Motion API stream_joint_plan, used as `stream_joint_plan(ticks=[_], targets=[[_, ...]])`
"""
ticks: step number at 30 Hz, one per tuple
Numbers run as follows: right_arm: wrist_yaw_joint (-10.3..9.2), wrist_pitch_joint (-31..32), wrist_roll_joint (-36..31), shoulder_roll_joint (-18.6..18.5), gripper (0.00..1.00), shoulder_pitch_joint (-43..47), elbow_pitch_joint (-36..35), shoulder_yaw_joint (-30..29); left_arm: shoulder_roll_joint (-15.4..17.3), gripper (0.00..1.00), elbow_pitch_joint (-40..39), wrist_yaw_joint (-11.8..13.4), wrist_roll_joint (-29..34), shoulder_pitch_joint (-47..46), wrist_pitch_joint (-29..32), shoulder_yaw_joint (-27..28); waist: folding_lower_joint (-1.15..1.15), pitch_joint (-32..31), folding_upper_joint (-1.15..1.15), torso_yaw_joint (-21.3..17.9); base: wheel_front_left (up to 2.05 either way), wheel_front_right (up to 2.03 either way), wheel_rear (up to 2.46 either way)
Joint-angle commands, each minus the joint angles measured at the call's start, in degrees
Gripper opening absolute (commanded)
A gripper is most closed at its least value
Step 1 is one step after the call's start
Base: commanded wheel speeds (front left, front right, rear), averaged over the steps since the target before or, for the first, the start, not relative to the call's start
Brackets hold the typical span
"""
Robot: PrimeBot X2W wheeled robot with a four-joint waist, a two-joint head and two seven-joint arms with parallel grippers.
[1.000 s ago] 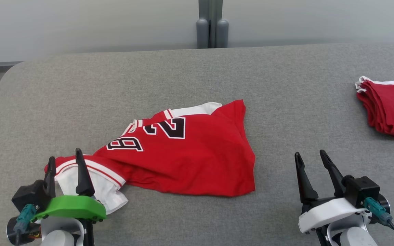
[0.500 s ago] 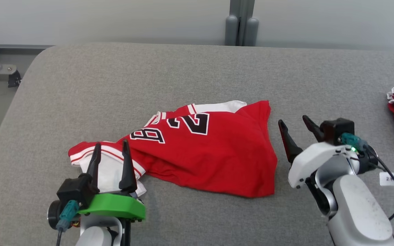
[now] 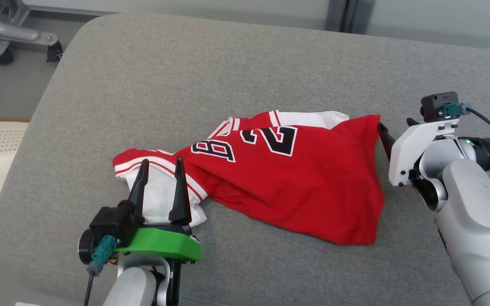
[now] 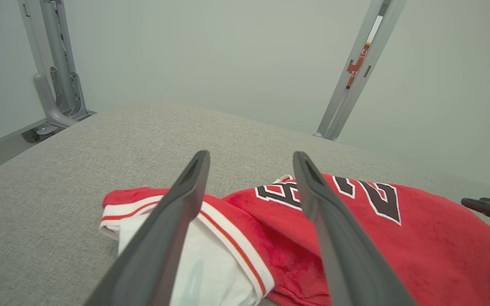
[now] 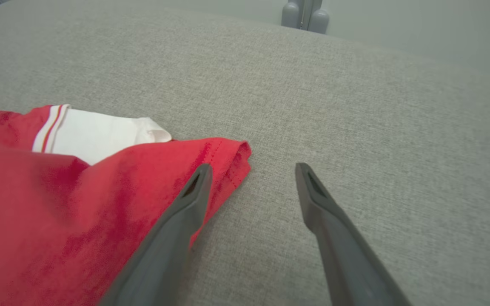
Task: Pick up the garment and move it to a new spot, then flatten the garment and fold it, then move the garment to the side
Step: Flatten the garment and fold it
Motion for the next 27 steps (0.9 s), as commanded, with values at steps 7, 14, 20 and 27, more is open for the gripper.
stream_joint_plan(ticks=[7,14,20,27], targets=[[0.01,0.57,3.96,-1.44,1.00,-3.63,7.72,4.48,-0.33,1.00,-1.16,0.32,1.11,-1.28,0.00,0.41,0.00,3.60,0.00,4.36,0.00,0.00,0.00],[-0.02,-1.41,5.14,-3.76,0.00,-5.44,11.56,7.70,-0.45,1.00,-1.89,0.28,1.35,-0.92,0.00,0.22,0.00,3.75,0.00,5.27,0.00,0.00,0.00],[-0.05,-4.85,3.27,-8.38,0.00,-10.81,13.04,7.24,-0.47,1.00,-2.75,0.61,0.68,-0.37,0.00,-0.24,0.00,4.32,0.00,6.07,0.00,0.00,0.00],[-0.04,-6.17,-2.28,-15.16,0.00,-18.74,15.76,4.04,-0.45,1.00,-4.15,1.01,0.09,-0.22,-0.01,-1.17,0.00,6.11,0.00,7.10,0.00,0.00,0.00]])
